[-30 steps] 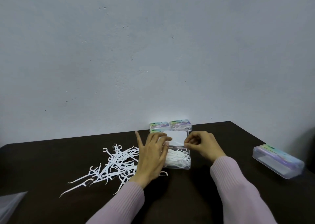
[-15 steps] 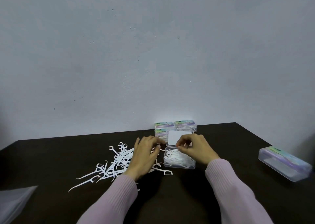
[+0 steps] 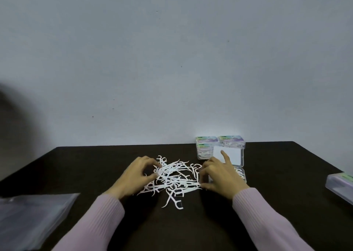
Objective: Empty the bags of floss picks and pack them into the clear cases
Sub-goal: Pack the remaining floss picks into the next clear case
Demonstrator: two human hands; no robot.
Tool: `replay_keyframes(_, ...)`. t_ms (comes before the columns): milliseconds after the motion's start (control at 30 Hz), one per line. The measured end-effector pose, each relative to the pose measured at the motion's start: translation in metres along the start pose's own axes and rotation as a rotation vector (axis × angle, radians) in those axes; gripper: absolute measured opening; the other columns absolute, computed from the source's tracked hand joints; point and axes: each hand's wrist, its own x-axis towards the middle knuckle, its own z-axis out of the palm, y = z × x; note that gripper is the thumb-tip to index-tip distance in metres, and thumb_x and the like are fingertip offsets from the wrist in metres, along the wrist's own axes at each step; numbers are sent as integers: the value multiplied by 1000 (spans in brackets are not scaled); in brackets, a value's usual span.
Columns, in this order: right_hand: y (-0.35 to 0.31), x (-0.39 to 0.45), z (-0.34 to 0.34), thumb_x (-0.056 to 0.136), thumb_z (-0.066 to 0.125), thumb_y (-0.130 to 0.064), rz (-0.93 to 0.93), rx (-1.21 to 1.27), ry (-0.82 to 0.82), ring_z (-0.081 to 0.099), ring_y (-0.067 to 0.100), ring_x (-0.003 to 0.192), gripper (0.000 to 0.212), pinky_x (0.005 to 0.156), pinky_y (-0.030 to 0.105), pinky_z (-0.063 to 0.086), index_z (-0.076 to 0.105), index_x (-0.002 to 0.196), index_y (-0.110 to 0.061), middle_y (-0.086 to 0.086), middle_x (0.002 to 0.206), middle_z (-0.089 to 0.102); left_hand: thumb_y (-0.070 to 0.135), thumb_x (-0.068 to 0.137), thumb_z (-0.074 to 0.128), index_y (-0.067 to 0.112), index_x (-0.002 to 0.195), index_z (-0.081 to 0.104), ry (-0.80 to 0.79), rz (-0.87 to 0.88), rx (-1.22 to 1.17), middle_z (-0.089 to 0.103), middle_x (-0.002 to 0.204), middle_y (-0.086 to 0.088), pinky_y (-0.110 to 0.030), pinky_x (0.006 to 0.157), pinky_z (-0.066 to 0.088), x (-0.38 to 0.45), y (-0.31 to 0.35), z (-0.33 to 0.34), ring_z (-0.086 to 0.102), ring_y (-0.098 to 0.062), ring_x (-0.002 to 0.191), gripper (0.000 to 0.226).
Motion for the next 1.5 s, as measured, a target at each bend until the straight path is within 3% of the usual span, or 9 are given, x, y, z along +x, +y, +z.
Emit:
replay_keyframes(133,-11,6,2,92,51,-38,-4,-24,14,32,13,133,29,113,51,-8,56,119,-28,-7,136,45,35,84,67,34,107,61,-75,-99,17,57,113,12,-20,92,39,-3,-16,-18,50,-3,109,23)
replay_keyframes(267,-21,19,10,97,38,-41,32,-104,-59,33,21,137,58,113,53,-12,17,147,-22,9,148,34,37,78,74,29,112,61,-180,-228,-46,60,110,8,-14,84,43,-4,-23,-31,55,-5,102,37)
replay_keyframes(500,-37,37,11,98,36,-30,23,-89,-33,55,22,114,35,113,46,13,46,127,-15,4,124,57,23,69,83,27,123,53,-407,-315,-122,54,112,7,-9,73,40,-5,-31,-40,51,-3,97,62)
replay_keyframes(667,-46,41,3,96,42,-31,0,-17,26,57,15,107,24,106,40,20,59,110,-23,-5,115,60,3,69,80,16,115,59,-275,-290,-248,59,95,4,-11,68,47,-3,-34,-30,56,-5,73,52)
replay_keyframes(800,-55,58,-3,90,47,-25,-8,-12,84,59,15,104,22,110,42,19,63,105,-23,-5,109,65,3,76,75,16,108,62,-199,-259,-300,65,93,1,-14,73,50,-1,-34,-22,61,-8,79,38)
replay_keyframes(900,-61,72,-2,88,50,-16,-75,104,-27,49,15,121,40,112,42,22,50,127,-23,-2,130,55,23,86,67,19,107,63,-85,-274,-215,64,95,4,-17,76,50,0,-30,-19,61,-9,87,21)
replay_keyframes(1033,-66,81,-1,91,49,-13,-110,127,-140,46,20,125,47,104,38,34,42,136,-23,2,137,50,57,73,70,17,100,65,-7,-352,-44,64,93,6,-21,73,49,1,-12,-2,59,-5,84,48)
replay_keyframes(1333,-63,74,0,88,60,-27,-156,10,101,59,16,102,19,97,33,33,61,107,-22,-4,105,67,26,78,76,18,91,72,89,-310,-26,61,80,6,-26,74,50,4,-3,8,59,-10,79,15)
replay_keyframes(1500,-52,65,-1,81,71,-24,-110,270,44,61,11,87,19,80,26,49,68,100,-19,-2,97,68,24,76,77,21,87,74,132,-292,-42,63,77,10,-24,73,49,4,-3,5,60,-6,79,12)
